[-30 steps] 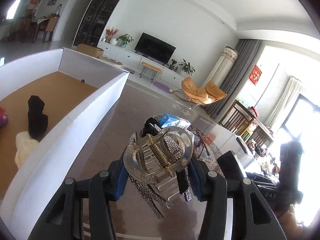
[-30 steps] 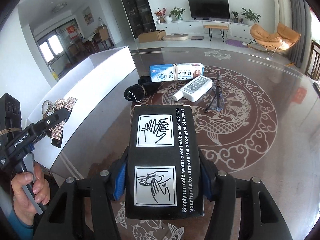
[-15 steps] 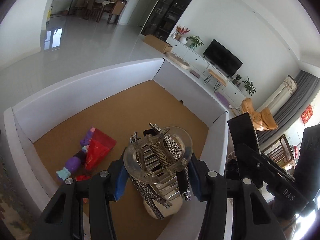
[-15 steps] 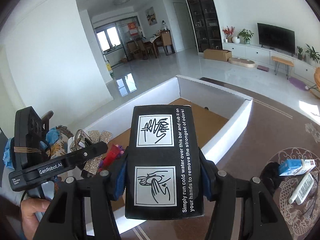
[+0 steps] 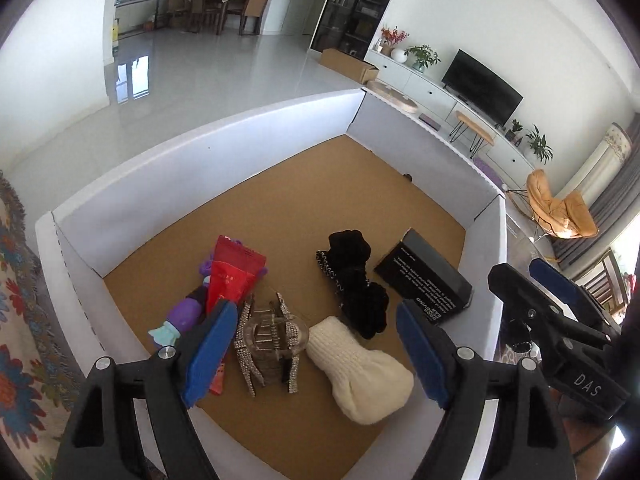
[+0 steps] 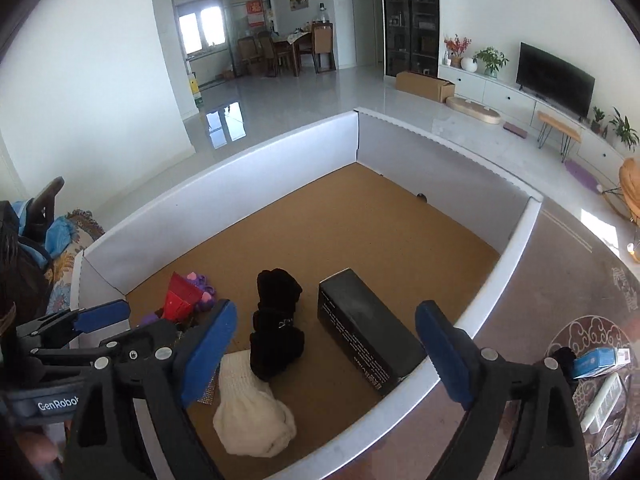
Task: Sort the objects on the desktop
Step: 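Move both open tools back over the table pile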
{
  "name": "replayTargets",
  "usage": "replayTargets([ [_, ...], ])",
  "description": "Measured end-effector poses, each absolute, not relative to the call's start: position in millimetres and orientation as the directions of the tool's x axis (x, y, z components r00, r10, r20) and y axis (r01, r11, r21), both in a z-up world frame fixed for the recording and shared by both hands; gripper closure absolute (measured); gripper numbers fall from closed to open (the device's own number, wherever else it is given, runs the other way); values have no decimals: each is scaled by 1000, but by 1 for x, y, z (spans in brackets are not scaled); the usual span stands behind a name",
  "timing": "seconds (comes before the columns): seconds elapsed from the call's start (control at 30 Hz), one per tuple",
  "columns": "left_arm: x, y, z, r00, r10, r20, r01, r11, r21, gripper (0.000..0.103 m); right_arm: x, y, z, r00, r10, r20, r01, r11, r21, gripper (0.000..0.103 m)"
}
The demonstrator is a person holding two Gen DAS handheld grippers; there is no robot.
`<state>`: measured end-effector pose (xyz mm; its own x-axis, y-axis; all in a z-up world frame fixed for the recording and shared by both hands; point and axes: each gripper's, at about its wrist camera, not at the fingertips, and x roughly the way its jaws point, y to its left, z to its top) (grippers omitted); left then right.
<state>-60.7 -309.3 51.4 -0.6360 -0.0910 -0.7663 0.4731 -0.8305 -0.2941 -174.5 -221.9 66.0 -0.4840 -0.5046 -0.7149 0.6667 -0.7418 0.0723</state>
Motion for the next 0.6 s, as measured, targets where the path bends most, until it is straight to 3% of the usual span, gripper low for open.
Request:
replayTargets([
  [0.2, -53, -206, 86, -747, 32, -664, 236, -921, -309, 19, -146, -113, 75, -646, -462, -607, 576, -817, 9, 1],
  [0.27, -56, -163, 84, -752, 120, -649, 119, -943, -312, 2, -137, -71, 61, -686, -399, -608, 529, -848, -41, 1],
  [0.3, -58, -140, 81, -745, 163, -647, 61, -949, -310, 1, -136, -51, 50, -690, -366, -625, 506, -861, -55, 1],
  [0.4, -68, -78, 58, -680, 231, -695, -57, -963, -264, 1, -125, 18, 13, -664, -265, -699, 429, -901, -67, 1],
  [0.6, -91, -14, -2, -593, 145, -792, -83, -989, -119, 1, -101, 130, -31, -634, -96, -767, 260, -961, -95, 1],
])
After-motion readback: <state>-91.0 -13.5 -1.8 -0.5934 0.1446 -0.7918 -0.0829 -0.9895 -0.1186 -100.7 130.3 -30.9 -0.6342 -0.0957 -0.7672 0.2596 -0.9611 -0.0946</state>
